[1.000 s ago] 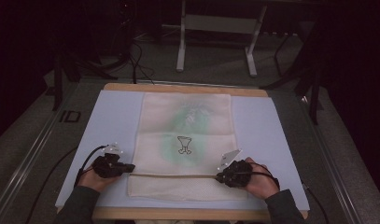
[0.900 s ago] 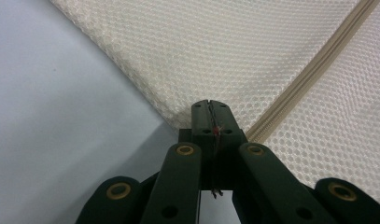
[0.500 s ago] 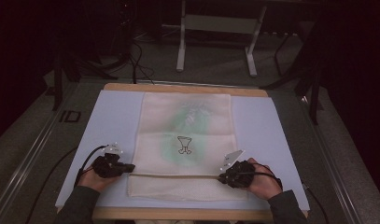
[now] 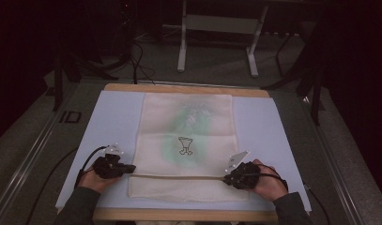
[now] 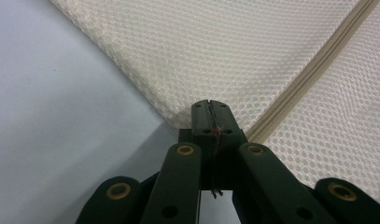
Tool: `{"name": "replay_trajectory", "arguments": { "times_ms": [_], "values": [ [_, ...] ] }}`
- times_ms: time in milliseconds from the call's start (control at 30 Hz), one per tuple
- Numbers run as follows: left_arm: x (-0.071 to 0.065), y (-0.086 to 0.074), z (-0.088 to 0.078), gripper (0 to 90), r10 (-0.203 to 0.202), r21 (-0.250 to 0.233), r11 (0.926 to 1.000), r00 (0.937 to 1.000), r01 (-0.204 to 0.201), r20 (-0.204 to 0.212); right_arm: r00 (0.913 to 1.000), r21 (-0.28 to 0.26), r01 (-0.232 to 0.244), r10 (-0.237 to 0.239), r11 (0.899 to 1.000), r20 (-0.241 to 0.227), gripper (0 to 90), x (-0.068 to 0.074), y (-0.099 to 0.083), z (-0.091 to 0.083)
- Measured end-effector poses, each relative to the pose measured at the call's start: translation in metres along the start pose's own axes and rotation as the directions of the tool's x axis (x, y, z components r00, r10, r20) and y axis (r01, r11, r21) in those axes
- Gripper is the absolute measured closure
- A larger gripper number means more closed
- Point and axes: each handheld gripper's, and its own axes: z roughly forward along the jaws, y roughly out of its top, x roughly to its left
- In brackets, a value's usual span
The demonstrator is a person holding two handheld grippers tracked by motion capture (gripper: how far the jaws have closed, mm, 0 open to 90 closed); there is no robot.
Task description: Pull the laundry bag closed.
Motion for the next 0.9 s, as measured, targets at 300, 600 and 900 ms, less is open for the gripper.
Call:
{"name": "replay_trajectory", "arguments": {
  "times_ms": [300, 600, 900],
  "values": [
    [0.0, 0.0, 0.0, 90.0, 0.0, 0.0, 1.0, 1.0, 0.0, 0.001, 0.9998, -0.015, -0.019, 0.019, 1.0, 0.0, 82.3, -0.004, -0.011, -0.006],
    [0.0, 0.0, 0.0, 90.0, 0.001, 0.001, 1.0, 1.0, -0.001, 0.0, 0.9988, -0.016, -0.048, 0.048, 0.999, 0.01, 82.3, -0.01, -0.025, -0.01],
    [0.0, 0.0, 0.0, 90.0, 0.0, 0.001, 1.0, 1.0, 0.0, 0.001, 0.9946, -0.037, -0.103, 0.103, 0.994, 0.003, 82.3, -0.019, -0.045, -0.014]
  ]
}}
